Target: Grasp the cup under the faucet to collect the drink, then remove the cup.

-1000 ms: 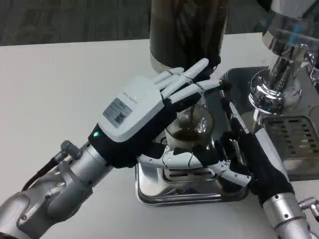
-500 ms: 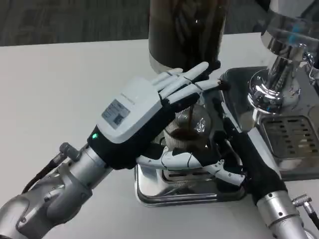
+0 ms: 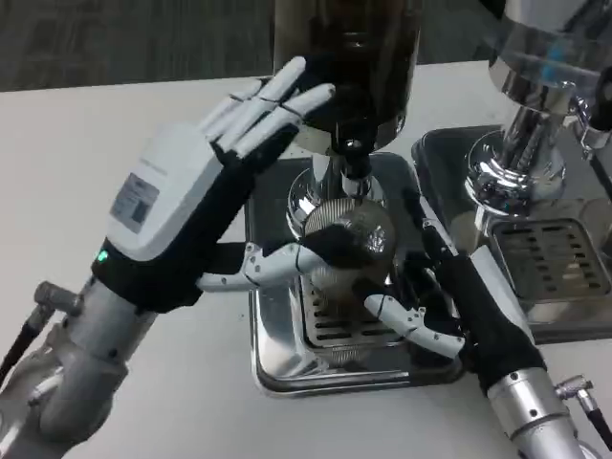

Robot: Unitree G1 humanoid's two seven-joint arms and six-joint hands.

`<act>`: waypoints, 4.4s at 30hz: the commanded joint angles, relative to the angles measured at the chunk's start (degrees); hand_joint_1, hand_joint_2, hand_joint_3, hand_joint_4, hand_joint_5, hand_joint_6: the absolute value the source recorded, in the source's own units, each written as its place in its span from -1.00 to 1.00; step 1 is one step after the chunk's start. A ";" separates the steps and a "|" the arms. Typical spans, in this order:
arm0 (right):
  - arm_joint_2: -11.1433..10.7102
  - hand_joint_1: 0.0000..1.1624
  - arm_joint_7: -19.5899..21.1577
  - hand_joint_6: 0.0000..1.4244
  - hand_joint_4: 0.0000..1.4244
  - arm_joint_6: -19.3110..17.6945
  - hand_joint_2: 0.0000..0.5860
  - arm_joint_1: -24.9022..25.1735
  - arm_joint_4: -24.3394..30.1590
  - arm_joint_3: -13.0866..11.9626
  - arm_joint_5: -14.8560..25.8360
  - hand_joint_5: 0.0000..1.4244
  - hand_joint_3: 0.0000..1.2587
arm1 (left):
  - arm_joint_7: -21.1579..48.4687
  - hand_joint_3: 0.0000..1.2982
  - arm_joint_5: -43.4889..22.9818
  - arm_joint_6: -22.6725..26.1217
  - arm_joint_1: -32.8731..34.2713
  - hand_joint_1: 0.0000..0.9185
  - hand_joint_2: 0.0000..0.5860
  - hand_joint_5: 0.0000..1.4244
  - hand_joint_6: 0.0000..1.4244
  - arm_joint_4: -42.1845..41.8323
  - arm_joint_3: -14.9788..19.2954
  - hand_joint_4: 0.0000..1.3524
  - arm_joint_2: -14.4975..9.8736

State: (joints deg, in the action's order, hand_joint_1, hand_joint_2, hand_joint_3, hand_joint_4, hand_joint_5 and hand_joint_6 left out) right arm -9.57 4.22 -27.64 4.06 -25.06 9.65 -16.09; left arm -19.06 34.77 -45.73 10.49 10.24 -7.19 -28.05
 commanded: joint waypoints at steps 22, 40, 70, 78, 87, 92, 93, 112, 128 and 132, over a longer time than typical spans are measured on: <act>0.68 -0.05 -0.28 -0.76 -1.00 -0.47 -0.29 -2.37 3.79 0.47 -0.38 -1.00 -1.00 | -0.66 -0.62 -7.70 0.57 -20.59 -1.00 -0.26 -0.73 -0.85 1.04 14.16 -0.90 3.84; 2.81 0.08 -1.44 -0.77 -1.00 -1.08 -0.35 3.03 -3.28 0.52 1.05 -1.00 -1.00 | -3.94 -0.57 -0.95 0.68 -21.55 -1.00 -0.22 -0.71 -0.86 14.88 9.04 -0.87 3.19; 5.70 0.42 -1.89 -0.37 -0.72 -3.65 -0.37 7.27 -12.49 1.14 2.02 -0.62 -0.98 | -4.99 -0.52 -0.94 1.69 -23.61 -1.00 -0.20 -0.70 -0.85 14.16 6.18 -0.83 3.08; 6.70 0.52 -0.60 -0.22 -0.56 -4.39 -0.35 7.60 -13.91 0.76 1.99 -0.49 -0.74 | -4.92 -0.52 -1.38 1.78 -23.79 -1.00 -0.20 -0.70 -0.85 13.99 6.39 -0.83 3.03; 6.90 0.65 3.79 -0.05 -0.38 -5.19 -0.32 7.52 -13.23 0.85 -0.24 -0.33 -0.51 | -4.40 -0.52 -1.82 1.94 -23.56 -1.00 -0.20 -0.68 -0.85 13.93 6.28 -0.83 2.89; 6.97 0.77 7.05 0.07 -0.30 -5.23 -0.32 7.55 -12.56 0.68 -2.00 -0.22 -0.43 | -3.93 -0.52 -1.73 1.57 -22.52 -1.00 -0.20 -0.66 -0.85 14.32 5.92 -0.82 2.34; 6.97 0.78 7.55 0.09 -0.29 -5.29 -0.33 7.54 -12.45 0.66 -2.20 -0.21 -0.41 | -3.90 -0.52 -1.70 1.58 -22.42 -1.00 -0.20 -0.66 -0.85 14.26 5.85 -0.81 2.30; 6.84 0.81 13.17 0.31 -0.27 -6.10 -0.35 6.28 -9.87 0.43 -4.48 -0.06 -0.27 | -3.97 -0.52 -1.89 1.26 -21.53 -1.00 -0.19 -0.64 -0.84 15.19 4.64 -0.80 2.42; 5.70 0.84 15.14 0.37 -0.28 -3.80 -0.33 2.75 -1.85 0.56 -9.28 -0.03 -0.26 | -4.07 -0.53 -1.51 1.03 -20.66 -1.00 -0.19 -0.64 -0.83 15.59 3.45 -0.81 1.75; 5.38 0.84 14.75 0.37 -0.28 -2.41 -0.32 1.61 0.52 0.63 -9.79 -0.03 -0.26 | -3.99 -0.54 -1.58 1.25 -20.66 -1.00 -0.21 -0.64 -0.83 15.45 3.11 -0.81 1.77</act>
State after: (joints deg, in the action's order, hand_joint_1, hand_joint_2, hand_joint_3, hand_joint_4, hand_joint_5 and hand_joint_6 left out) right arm -4.19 17.97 -30.14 6.01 -27.36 10.52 -25.99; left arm -23.32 33.04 -44.17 -10.52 25.55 -3.52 -25.86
